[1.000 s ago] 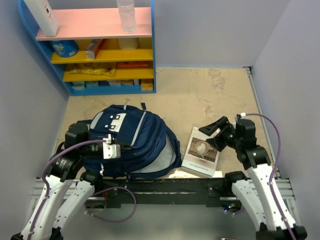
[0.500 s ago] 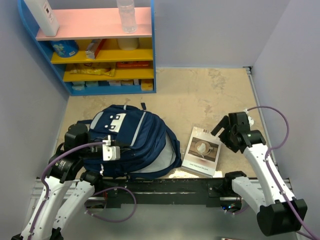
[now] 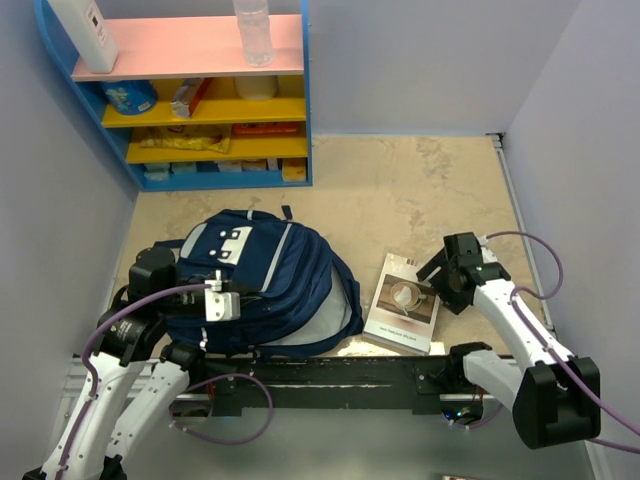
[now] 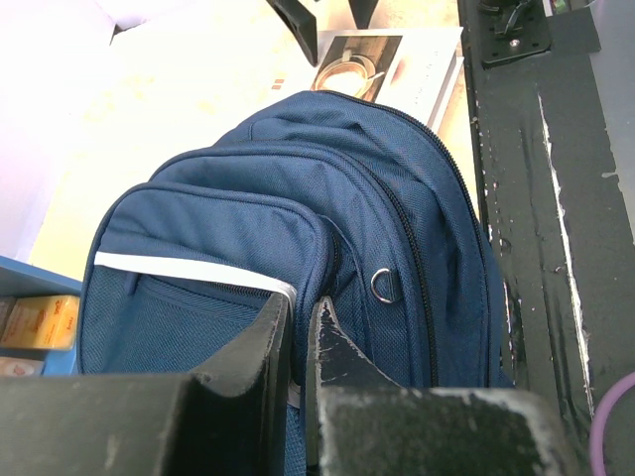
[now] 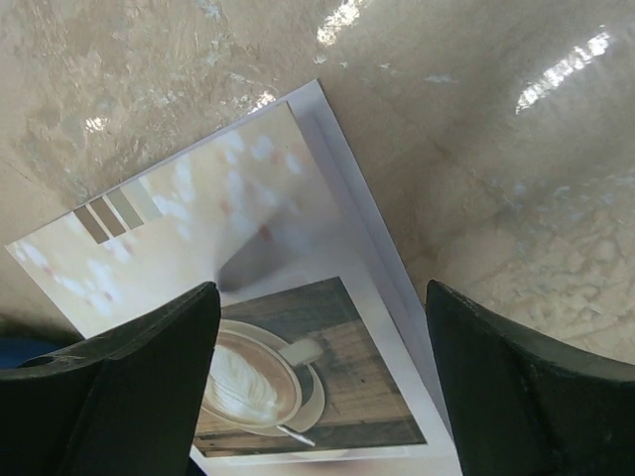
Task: Pack the student bag
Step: Pick up the book from the center of the board, then place the book in the student bag.
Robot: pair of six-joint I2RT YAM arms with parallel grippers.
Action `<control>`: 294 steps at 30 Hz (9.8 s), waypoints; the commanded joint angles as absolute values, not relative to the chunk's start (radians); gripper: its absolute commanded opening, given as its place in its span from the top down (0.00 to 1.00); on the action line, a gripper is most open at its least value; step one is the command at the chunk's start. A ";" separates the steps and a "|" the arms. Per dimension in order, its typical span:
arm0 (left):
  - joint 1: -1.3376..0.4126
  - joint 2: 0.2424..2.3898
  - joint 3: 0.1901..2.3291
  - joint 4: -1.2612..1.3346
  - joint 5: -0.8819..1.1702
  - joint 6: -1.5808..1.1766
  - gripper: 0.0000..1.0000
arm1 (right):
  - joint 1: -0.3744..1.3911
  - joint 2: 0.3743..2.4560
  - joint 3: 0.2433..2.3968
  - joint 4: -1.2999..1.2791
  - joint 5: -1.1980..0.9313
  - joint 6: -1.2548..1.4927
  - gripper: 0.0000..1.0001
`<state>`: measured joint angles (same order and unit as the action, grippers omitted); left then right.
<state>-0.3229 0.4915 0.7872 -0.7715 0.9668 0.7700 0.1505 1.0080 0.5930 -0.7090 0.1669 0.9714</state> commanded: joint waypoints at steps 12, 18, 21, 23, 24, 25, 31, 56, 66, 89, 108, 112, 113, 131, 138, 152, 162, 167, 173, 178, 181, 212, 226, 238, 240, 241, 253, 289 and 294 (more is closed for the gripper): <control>-0.325 0.495 0.816 -0.611 1.054 0.767 1.00 | 0.150 0.862 0.477 -0.523 0.045 1.097 1.00; -0.325 0.499 0.830 -0.614 1.055 0.761 1.00 | 0.149 0.833 0.437 -0.465 -0.015 1.063 1.00; -0.325 0.502 0.833 -0.614 1.061 0.758 1.00 | 0.149 0.815 0.486 -0.544 0.038 1.029 0.63; -0.325 0.503 0.831 -0.611 1.061 0.756 1.00 | 0.150 0.799 0.517 -0.542 0.104 0.997 0.53; -0.325 0.502 0.833 -0.609 1.062 0.753 1.00 | 0.150 0.790 0.515 -0.525 0.127 0.991 0.50; -0.325 0.500 0.828 -0.601 1.060 0.750 1.00 | 0.149 0.793 0.517 -0.508 0.153 0.973 0.45; -0.325 0.497 0.831 -0.603 1.057 0.746 1.00 | 0.149 0.974 0.543 -0.326 0.126 0.841 0.27; -0.325 0.491 0.836 -0.615 1.043 0.756 1.00 | 0.149 0.715 0.388 -0.189 -0.193 0.844 0.75; -0.324 0.489 0.825 -0.578 1.051 0.732 1.00 | 0.150 0.686 0.362 -0.167 -0.365 0.746 0.73; -0.324 0.489 0.853 -0.591 1.014 0.746 1.00 | 0.155 0.871 0.732 -0.302 -0.377 0.652 1.00; -0.324 0.440 0.838 -0.440 0.945 0.638 1.00 | 0.166 0.813 0.594 -0.069 -0.646 1.132 1.00; -0.324 0.451 0.848 -0.397 0.937 0.621 1.00 | 0.187 0.818 0.578 -0.031 -0.650 1.160 1.00; -0.324 0.456 0.850 -0.397 0.942 0.620 1.00 | 0.193 0.821 0.575 -0.014 -0.655 1.175 1.00; -0.324 0.483 0.887 -0.434 1.000 0.615 1.00 | 0.518 1.037 0.503 0.363 -0.465 1.407 1.00; -0.324 0.506 0.905 -0.474 1.060 0.624 1.00 | 0.564 1.182 0.575 0.396 -0.190 1.414 1.00; -0.324 0.509 0.914 -0.538 1.072 0.658 1.00 | 0.933 1.434 0.818 0.354 0.143 1.364 1.00; -0.324 0.503 0.896 -0.558 1.060 0.678 1.00 | 0.966 1.232 0.672 0.176 0.262 1.299 0.50; -0.324 0.509 0.900 -0.549 1.060 0.670 1.00 | 0.966 1.252 0.649 0.175 0.201 1.281 0.49; -0.324 0.512 0.908 -0.551 1.057 0.666 1.00 | 0.966 1.285 0.716 0.123 0.167 1.183 0.45; -0.325 0.512 0.910 -0.551 1.055 0.663 1.00 | 0.966 1.359 0.857 -0.081 0.195 1.072 0.38; -0.325 0.514 0.910 -0.551 1.057 0.661 1.00 | 0.966 1.330 0.884 -0.146 0.236 1.046 0.37; -0.324 0.526 0.913 -0.541 1.048 0.669 1.00 | 0.976 1.308 0.842 -0.099 0.206 1.127 1.00; -0.324 0.526 0.910 -0.545 1.051 0.678 1.00 | 1.071 1.644 1.172 -0.011 0.089 1.215 1.00; -0.324 0.549 0.897 -0.670 1.040 0.799 1.00 | 1.091 1.424 0.978 0.202 0.291 1.249 1.00; -0.324 0.555 0.873 -0.672 1.048 0.802 1.00 | 1.089 1.402 0.931 0.316 0.281 1.264 1.00; -0.324 0.563 0.867 -0.670 1.052 0.801 1.00 | 1.089 1.408 0.889 0.362 0.262 1.302 1.00; -0.325 0.652 0.793 -0.606 1.141 0.769 1.00 | 1.089 1.710 0.920 0.618 -0.055 1.442 1.00; -0.798 0.956 0.976 -0.496 0.629 0.717 0.49 | 0.971 1.198 0.683 0.113 0.061 1.168 0.43; -0.795 0.948 1.037 -0.587 0.496 0.713 0.25 | 0.953 1.069 0.670 0.031 0.103 1.074 0.33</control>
<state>-0.7841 0.9428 0.9756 -0.7006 0.5892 0.7410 0.9531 1.1530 0.6029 0.0578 0.0925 1.1736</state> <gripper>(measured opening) 0.728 0.671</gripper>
